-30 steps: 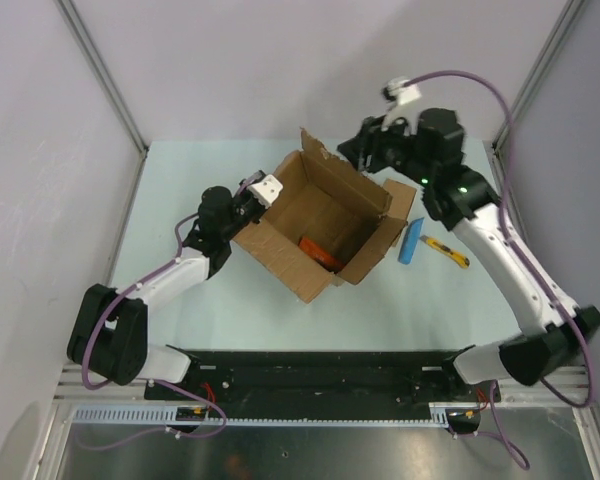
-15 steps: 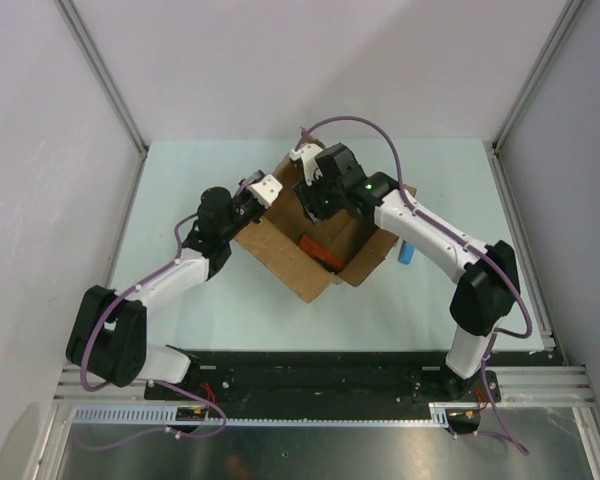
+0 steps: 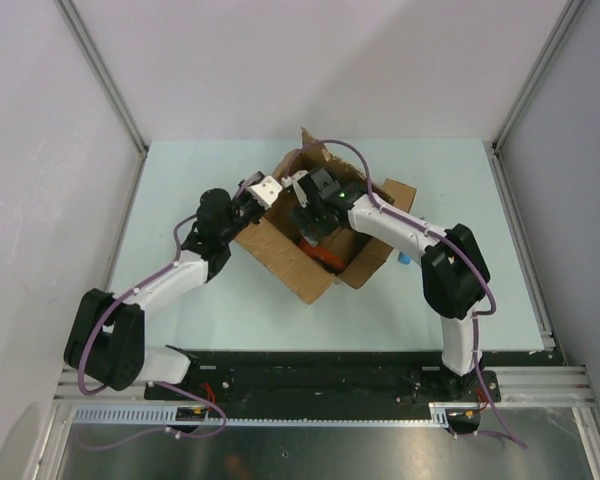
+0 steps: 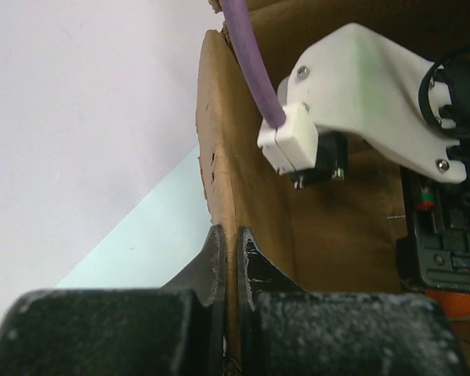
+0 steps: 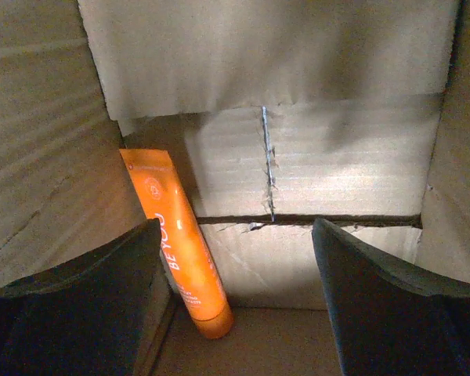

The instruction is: Unpack the express box

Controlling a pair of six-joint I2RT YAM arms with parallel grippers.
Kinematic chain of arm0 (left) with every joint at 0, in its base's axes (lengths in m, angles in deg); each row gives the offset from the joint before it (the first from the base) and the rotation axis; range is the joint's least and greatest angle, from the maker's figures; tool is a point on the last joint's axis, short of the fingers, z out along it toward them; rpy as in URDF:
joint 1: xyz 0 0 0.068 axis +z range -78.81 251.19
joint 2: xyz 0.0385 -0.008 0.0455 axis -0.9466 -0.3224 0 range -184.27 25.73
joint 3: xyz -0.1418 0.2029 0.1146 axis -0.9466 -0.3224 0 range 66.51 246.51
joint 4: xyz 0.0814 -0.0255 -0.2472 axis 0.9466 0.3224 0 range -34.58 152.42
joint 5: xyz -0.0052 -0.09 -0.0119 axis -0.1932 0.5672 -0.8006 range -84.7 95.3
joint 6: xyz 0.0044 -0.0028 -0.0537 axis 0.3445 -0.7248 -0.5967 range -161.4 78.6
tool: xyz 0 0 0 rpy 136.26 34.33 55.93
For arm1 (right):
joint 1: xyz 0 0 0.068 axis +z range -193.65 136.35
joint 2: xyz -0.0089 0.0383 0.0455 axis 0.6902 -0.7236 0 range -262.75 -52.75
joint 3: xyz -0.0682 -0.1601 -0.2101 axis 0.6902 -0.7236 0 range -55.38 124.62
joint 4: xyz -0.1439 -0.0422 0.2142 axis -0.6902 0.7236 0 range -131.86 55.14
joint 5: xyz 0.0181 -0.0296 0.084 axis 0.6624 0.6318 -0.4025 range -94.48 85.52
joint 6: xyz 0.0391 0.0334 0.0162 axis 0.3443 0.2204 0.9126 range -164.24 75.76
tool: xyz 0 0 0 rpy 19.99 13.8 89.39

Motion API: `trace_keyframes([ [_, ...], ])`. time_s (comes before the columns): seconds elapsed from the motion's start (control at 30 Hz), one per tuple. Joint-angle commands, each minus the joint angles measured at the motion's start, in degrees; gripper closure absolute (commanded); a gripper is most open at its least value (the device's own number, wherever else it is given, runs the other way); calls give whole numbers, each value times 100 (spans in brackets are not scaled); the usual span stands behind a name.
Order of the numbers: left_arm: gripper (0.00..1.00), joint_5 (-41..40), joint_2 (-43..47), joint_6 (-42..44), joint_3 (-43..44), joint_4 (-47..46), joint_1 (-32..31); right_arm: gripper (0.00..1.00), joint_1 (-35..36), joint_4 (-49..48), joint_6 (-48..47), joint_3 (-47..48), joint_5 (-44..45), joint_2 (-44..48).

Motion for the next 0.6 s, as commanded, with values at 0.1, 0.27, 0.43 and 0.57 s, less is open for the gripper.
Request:
trace_keyframes([
  [0.1, 100, -72, 373, 47, -37, -603, -57, 18, 217, -16, -380, -113, 398, -203],
  [0.27, 100, -81, 417, 38, -98, -629, -75, 21, 287, 27, -424, -148, 486, -484],
  [0.43, 100, -90, 435, 73, -186, -717, -93, 26, 278, 2, -267, -315, 521, -686],
  [0.57, 100, -46, 435, 73, -204, -743, -93, 27, 252, -113, -187, -482, 828, -853],
])
